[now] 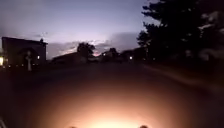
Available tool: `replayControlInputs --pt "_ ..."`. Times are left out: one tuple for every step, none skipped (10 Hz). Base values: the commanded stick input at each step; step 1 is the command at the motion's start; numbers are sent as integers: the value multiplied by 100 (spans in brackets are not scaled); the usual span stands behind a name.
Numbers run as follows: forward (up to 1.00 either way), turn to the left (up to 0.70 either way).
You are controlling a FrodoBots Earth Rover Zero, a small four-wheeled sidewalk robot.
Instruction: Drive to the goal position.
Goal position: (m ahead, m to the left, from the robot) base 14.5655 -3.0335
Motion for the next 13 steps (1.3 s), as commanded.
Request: replayControlInputs --pt "70 0" --pt "70 0" --pt "70 0" --pt "70 0" --pt "70 0" --pt "70 0" --pt "70 0" --pt "70 0" --pt "70 0" --pt "70 0" --pt "70 0" --pt "70 0" --pt "70 0"
